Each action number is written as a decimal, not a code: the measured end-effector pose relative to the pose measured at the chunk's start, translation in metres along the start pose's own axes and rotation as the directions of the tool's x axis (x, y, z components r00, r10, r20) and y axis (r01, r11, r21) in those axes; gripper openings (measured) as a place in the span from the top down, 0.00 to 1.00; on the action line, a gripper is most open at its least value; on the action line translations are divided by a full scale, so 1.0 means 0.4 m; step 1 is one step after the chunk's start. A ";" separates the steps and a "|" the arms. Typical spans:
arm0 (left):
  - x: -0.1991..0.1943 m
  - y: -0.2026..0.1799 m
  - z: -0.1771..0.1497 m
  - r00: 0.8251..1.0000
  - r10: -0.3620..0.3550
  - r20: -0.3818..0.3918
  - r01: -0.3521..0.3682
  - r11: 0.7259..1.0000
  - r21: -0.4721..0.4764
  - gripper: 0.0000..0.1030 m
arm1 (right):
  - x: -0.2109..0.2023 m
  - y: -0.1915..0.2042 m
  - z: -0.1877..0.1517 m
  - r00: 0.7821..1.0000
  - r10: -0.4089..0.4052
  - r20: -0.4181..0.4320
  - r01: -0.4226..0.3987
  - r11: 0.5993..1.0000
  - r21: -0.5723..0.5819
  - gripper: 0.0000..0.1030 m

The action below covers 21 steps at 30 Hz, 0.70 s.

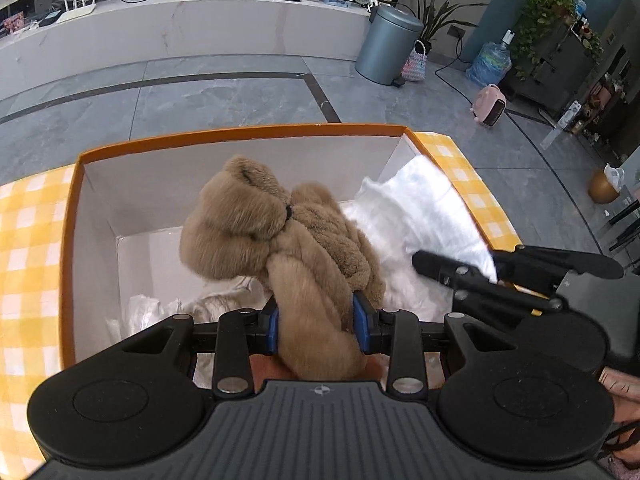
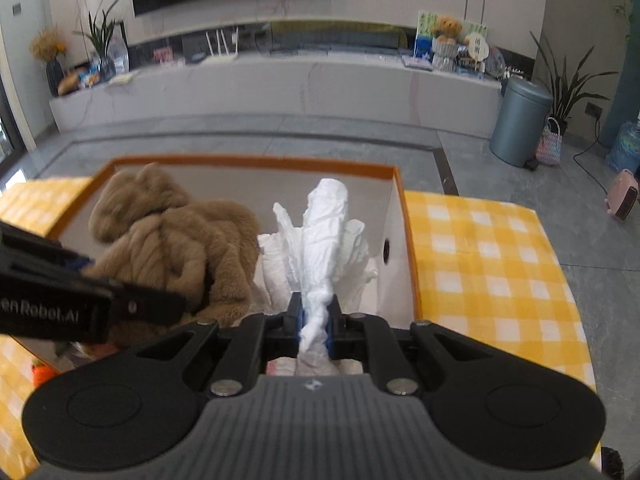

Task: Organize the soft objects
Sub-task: 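Lower both grippers into the orange box and open them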

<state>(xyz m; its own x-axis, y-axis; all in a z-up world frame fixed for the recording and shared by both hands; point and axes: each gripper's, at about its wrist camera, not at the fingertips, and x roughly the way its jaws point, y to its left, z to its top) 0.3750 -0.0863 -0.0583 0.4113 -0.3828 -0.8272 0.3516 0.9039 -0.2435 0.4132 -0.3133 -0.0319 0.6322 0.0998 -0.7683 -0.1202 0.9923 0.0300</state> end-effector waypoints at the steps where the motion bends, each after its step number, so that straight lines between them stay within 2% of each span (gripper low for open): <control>1: 0.003 -0.005 0.002 1.000 0.002 0.004 -0.002 1.000 0.004 0.62 | 0.004 0.003 -0.001 1.000 -0.003 -0.006 0.003 1.000 -0.009 0.92; 7: 0.005 -0.033 0.014 0.998 0.049 0.037 -0.051 0.996 0.068 0.61 | 0.002 0.015 -0.002 1.000 -0.017 -0.008 0.016 0.999 -0.038 0.84; 10: -0.015 -0.047 0.018 0.995 0.049 0.082 -0.056 0.995 0.085 0.58 | -0.019 0.025 -0.001 0.999 -0.032 0.000 0.032 0.998 -0.051 0.78; 12: -0.037 -0.057 0.021 0.993 0.033 0.113 -0.043 0.995 0.093 0.48 | -0.036 0.029 -0.003 0.999 -0.038 0.004 0.038 0.998 -0.057 0.73; 21: -0.174 -0.123 0.020 0.974 0.055 0.221 -0.091 0.984 0.155 0.47 | -0.163 0.051 0.003 0.995 -0.071 0.069 0.075 0.995 -0.060 0.55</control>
<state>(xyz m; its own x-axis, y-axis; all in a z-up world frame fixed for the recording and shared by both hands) 0.3359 -0.1058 0.0151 0.6057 -0.3652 -0.7069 0.4389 0.8944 -0.0859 0.3704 -0.2995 0.0197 0.6908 0.0340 -0.7222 -0.1183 0.9907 -0.0665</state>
